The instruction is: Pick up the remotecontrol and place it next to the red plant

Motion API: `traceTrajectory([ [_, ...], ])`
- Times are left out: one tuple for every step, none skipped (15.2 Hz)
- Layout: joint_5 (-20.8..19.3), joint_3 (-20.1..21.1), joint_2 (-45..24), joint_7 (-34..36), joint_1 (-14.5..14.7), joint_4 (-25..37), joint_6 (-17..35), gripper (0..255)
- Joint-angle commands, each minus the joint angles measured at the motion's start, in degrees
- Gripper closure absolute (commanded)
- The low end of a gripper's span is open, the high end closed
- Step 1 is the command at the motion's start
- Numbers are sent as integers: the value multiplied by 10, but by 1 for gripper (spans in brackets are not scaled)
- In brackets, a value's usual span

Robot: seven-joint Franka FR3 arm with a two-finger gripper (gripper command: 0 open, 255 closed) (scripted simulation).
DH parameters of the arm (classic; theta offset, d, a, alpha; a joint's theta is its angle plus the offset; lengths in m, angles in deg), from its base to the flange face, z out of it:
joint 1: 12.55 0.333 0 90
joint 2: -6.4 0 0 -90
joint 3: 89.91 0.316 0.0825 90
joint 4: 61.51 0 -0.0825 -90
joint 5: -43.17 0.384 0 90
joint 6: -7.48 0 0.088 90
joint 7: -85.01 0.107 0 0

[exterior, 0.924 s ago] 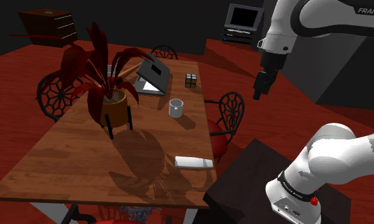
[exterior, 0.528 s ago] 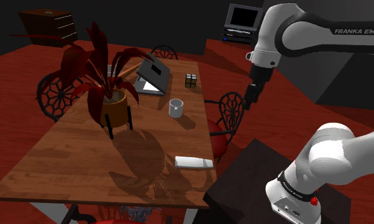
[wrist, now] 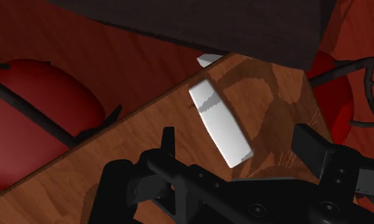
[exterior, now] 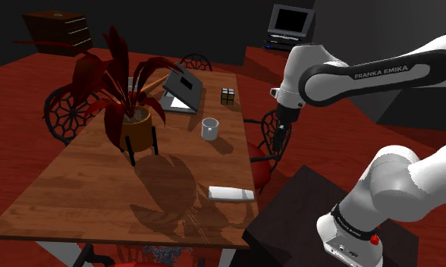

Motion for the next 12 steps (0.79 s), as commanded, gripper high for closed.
traceTrajectory([
  [-1,1,-26,-20,9,-23,56,0],
  [0,2,-44,-28,14,-29,83,0],
  [1,3,-64,-36,20,-34,110,0],
  [1,5,-84,-44,25,-39,137,0],
  [2,6,-105,-53,31,-42,164,0],
  [3,7,-128,-61,36,-44,190,0],
  [4,9,-151,-69,41,-45,217,0],
  [6,10,-175,-77,47,-45,244,0],
  [7,12,-200,-86,52,-45,271,0],
  [8,14,-225,-94,57,-43,297,0],
  [9,16,-251,-102,61,-40,322,0],
  [11,18,-277,-110,66,-37,348,0],
])
